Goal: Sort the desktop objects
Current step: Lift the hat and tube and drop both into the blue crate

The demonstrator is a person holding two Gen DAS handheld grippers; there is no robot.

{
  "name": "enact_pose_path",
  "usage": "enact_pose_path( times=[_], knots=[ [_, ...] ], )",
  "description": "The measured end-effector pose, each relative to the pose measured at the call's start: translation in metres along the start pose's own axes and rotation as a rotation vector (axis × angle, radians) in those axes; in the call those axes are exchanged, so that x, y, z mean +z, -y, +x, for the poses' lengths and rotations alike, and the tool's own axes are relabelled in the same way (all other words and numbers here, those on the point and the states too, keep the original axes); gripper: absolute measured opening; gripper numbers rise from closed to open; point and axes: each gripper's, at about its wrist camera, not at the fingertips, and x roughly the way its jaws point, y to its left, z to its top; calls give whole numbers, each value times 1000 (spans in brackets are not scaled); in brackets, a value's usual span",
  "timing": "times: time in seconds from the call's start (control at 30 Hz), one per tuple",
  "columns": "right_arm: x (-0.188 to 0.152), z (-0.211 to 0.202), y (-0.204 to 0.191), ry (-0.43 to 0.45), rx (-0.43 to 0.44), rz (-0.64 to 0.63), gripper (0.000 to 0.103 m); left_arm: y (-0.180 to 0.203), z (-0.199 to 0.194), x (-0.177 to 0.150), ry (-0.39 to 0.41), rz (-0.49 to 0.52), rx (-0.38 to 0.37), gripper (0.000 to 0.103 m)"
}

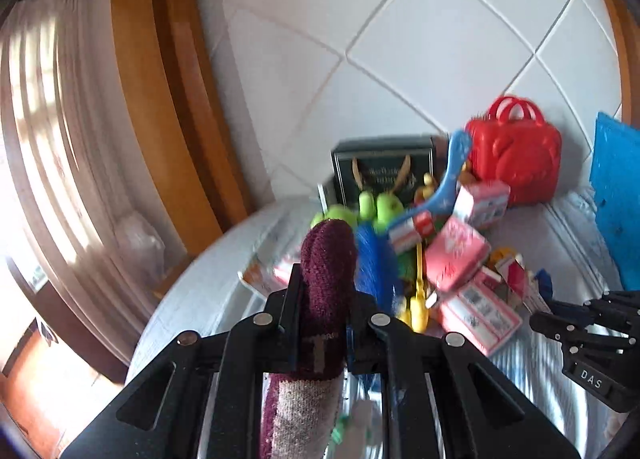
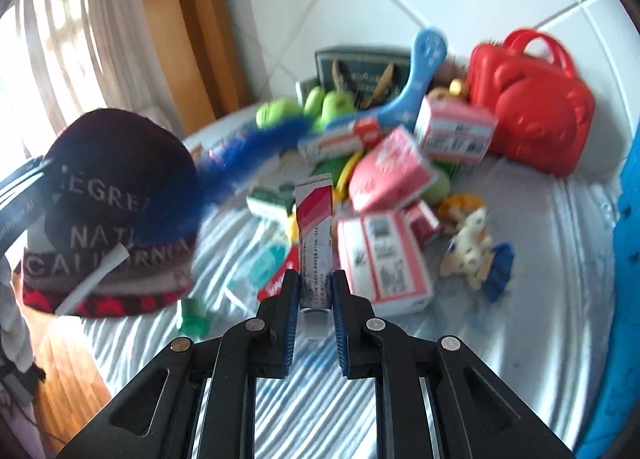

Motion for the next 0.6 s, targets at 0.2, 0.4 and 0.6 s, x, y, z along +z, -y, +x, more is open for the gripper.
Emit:
enact_pose_path(
  times=[0.2,0.4,0.6],
  knots=[
    [21,-51,16,109,-56,30,16,15,-32,51,119,-1,-71,15],
    [33,-120,50,221,-183,69,16,68,-69,92,227,20,-227,15],
    [28,-207,104,329,-364,140,16,152,-117,129,309,47,-434,15]
  ],
)
